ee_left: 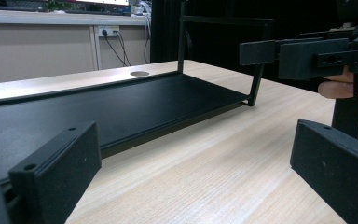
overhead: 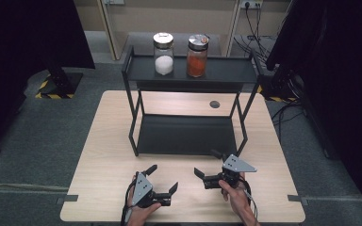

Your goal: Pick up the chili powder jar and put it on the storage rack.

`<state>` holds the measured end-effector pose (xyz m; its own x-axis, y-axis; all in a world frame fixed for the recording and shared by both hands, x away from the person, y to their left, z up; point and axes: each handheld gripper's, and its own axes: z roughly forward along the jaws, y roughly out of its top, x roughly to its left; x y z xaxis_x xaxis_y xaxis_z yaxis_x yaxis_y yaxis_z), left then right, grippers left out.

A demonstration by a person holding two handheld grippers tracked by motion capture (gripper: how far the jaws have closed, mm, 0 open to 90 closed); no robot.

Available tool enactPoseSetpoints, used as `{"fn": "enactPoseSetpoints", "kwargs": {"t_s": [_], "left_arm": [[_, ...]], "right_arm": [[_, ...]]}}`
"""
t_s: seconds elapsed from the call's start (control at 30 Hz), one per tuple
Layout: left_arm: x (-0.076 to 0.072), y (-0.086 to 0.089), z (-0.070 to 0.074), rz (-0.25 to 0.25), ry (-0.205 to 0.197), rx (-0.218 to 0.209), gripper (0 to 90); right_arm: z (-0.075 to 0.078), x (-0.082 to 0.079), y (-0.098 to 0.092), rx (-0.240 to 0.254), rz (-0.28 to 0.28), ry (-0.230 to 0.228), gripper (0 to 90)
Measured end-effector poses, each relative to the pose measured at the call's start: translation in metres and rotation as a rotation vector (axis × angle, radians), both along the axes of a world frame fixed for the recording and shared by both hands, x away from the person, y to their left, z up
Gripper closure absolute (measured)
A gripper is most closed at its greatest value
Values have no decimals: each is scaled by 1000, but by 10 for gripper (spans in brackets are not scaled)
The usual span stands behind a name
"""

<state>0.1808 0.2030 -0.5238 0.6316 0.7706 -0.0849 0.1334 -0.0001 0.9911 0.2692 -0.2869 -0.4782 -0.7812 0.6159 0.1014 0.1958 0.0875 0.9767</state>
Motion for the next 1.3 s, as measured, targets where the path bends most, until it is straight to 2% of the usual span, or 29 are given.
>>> {"fn": "enactPoseSetpoints", "kwargs": {"t_s": [1.3], "left_arm": [[0,1,0,-2,3,-4,11]], "right_arm": [[1,0,-6,10,-20,2,5]]}}
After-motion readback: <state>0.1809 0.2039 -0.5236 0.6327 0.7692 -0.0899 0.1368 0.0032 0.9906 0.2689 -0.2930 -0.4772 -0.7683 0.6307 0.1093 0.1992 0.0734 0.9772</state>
